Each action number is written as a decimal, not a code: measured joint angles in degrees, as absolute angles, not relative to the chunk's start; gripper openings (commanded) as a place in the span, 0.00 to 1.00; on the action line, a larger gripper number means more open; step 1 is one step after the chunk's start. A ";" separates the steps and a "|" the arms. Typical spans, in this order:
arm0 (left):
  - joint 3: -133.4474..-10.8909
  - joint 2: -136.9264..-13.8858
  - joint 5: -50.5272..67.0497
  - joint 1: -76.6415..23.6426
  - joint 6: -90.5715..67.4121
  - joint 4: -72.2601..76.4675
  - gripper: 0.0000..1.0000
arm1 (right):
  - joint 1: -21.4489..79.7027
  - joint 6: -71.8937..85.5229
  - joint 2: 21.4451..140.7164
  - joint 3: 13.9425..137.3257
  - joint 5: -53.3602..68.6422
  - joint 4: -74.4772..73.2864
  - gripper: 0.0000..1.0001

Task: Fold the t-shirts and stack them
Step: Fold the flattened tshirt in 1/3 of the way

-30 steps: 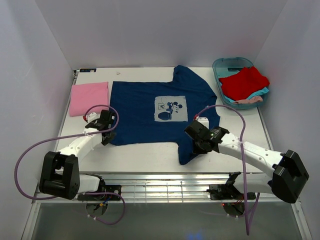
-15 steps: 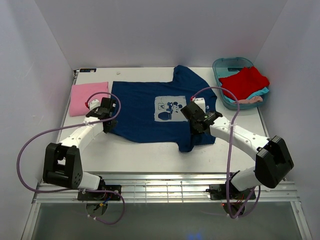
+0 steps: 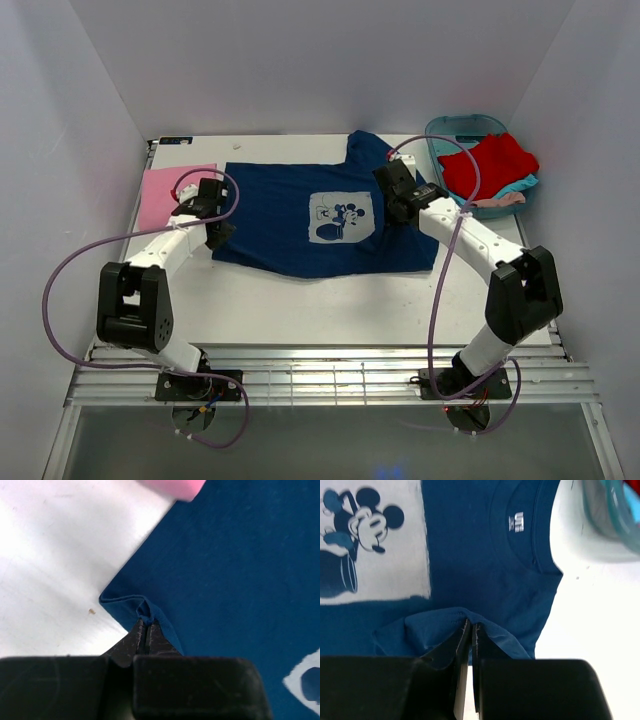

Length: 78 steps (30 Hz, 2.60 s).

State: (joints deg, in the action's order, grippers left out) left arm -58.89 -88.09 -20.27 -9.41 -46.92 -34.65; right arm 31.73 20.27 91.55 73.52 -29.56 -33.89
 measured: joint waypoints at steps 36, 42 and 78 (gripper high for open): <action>-72.16 -100.66 -12.40 -2.46 -43.51 -32.45 0.00 | 23.62 11.33 106.00 92.58 -27.90 -32.80 0.08; -73.67 -104.07 -11.20 -1.78 -43.00 -31.53 0.00 | 22.90 10.90 108.29 93.27 -27.88 -32.97 0.08; -82.63 -111.98 -13.08 -0.49 -36.38 -30.22 0.50 | 20.25 9.52 123.04 108.71 -27.49 -34.11 0.10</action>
